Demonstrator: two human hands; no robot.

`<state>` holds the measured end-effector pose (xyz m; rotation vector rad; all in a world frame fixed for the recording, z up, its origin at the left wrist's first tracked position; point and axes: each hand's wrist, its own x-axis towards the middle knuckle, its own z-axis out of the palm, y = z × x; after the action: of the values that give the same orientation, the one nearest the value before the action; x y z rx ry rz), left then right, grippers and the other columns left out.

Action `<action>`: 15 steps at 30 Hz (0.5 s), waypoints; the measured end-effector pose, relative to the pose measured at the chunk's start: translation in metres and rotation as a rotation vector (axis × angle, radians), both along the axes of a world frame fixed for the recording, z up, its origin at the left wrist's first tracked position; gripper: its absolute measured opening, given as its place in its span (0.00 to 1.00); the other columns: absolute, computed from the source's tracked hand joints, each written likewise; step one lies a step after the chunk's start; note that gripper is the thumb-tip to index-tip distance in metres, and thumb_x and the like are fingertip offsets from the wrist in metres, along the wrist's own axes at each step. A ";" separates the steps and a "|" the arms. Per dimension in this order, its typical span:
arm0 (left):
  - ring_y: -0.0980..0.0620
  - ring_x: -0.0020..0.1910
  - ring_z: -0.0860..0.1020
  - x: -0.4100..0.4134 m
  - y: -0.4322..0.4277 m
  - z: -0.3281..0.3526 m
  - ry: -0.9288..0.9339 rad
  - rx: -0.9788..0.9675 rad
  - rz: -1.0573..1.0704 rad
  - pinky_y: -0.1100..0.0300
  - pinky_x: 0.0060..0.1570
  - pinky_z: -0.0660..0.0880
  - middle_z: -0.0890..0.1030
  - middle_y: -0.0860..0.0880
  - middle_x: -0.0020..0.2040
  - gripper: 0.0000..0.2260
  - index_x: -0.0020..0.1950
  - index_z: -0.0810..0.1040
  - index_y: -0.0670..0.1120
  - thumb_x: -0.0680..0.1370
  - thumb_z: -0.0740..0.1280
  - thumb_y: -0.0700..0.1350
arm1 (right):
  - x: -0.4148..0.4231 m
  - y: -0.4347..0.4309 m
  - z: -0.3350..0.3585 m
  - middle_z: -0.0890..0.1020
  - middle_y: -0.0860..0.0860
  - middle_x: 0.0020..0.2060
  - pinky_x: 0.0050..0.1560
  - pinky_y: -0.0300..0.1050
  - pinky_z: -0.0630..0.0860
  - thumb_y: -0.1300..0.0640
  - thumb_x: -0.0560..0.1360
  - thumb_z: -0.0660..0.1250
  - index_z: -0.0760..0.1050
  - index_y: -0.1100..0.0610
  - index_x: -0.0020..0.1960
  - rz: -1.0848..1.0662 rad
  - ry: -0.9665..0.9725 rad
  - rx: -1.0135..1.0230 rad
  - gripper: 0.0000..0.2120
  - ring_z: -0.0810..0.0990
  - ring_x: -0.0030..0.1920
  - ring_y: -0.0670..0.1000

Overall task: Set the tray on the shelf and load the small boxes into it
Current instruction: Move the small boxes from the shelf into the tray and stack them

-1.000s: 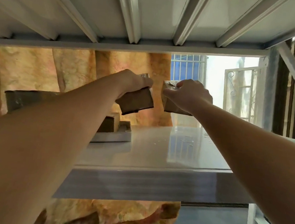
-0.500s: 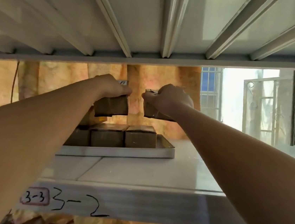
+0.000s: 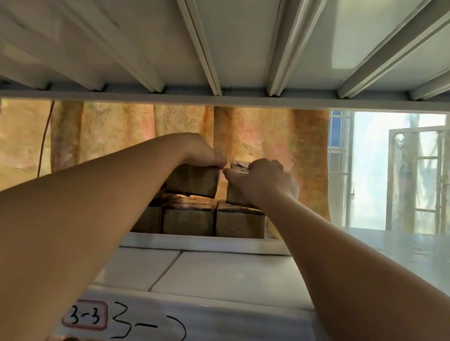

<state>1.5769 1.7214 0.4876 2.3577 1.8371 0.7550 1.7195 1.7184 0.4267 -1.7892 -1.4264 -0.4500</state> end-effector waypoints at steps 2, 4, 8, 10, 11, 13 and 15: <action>0.43 0.55 0.74 0.002 0.002 -0.001 0.044 -0.028 0.013 0.55 0.50 0.70 0.74 0.41 0.58 0.32 0.66 0.71 0.41 0.73 0.65 0.63 | 0.005 -0.002 -0.003 0.78 0.54 0.58 0.47 0.48 0.75 0.25 0.67 0.55 0.77 0.53 0.61 -0.011 0.000 0.020 0.39 0.79 0.53 0.57; 0.43 0.58 0.74 0.006 0.001 -0.002 0.082 -0.061 0.031 0.55 0.52 0.70 0.74 0.42 0.62 0.31 0.67 0.71 0.42 0.73 0.64 0.64 | 0.010 -0.003 -0.003 0.80 0.53 0.55 0.48 0.49 0.77 0.25 0.65 0.55 0.78 0.53 0.58 0.003 0.042 0.043 0.38 0.80 0.50 0.56; 0.43 0.59 0.74 0.013 -0.001 -0.006 0.149 -0.095 0.053 0.55 0.52 0.69 0.73 0.41 0.63 0.30 0.68 0.70 0.41 0.75 0.62 0.62 | 0.017 -0.002 -0.006 0.82 0.52 0.47 0.44 0.47 0.78 0.25 0.63 0.55 0.81 0.53 0.50 0.040 0.127 0.029 0.36 0.80 0.44 0.55; 0.43 0.55 0.74 0.015 -0.002 -0.005 0.177 -0.103 0.059 0.56 0.51 0.70 0.74 0.41 0.58 0.29 0.66 0.71 0.41 0.75 0.61 0.62 | 0.021 -0.003 -0.007 0.82 0.51 0.41 0.38 0.43 0.74 0.27 0.65 0.58 0.81 0.54 0.45 0.079 0.163 0.026 0.32 0.79 0.39 0.53; 0.43 0.53 0.74 0.017 -0.002 -0.005 0.196 -0.100 0.061 0.56 0.51 0.70 0.74 0.42 0.56 0.28 0.65 0.72 0.42 0.75 0.61 0.62 | 0.022 -0.004 -0.007 0.82 0.51 0.39 0.36 0.43 0.72 0.27 0.66 0.58 0.81 0.54 0.43 0.095 0.173 0.031 0.31 0.79 0.38 0.52; 0.44 0.52 0.74 0.019 -0.004 -0.005 0.231 -0.089 0.067 0.56 0.52 0.70 0.74 0.42 0.56 0.27 0.66 0.72 0.42 0.76 0.60 0.61 | 0.024 -0.003 -0.007 0.82 0.50 0.38 0.36 0.43 0.72 0.28 0.66 0.58 0.81 0.54 0.41 0.117 0.180 0.038 0.31 0.79 0.38 0.52; 0.44 0.57 0.73 0.020 -0.006 -0.007 0.264 -0.050 0.076 0.56 0.53 0.68 0.73 0.41 0.62 0.27 0.68 0.70 0.42 0.77 0.59 0.59 | 0.024 -0.001 -0.008 0.82 0.51 0.40 0.39 0.44 0.74 0.26 0.64 0.57 0.81 0.55 0.42 0.125 0.181 0.040 0.32 0.79 0.39 0.53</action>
<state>1.5969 1.7157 0.4804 2.4688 2.0270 0.4129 1.7430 1.7174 0.4192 -1.6542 -1.3827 -0.2435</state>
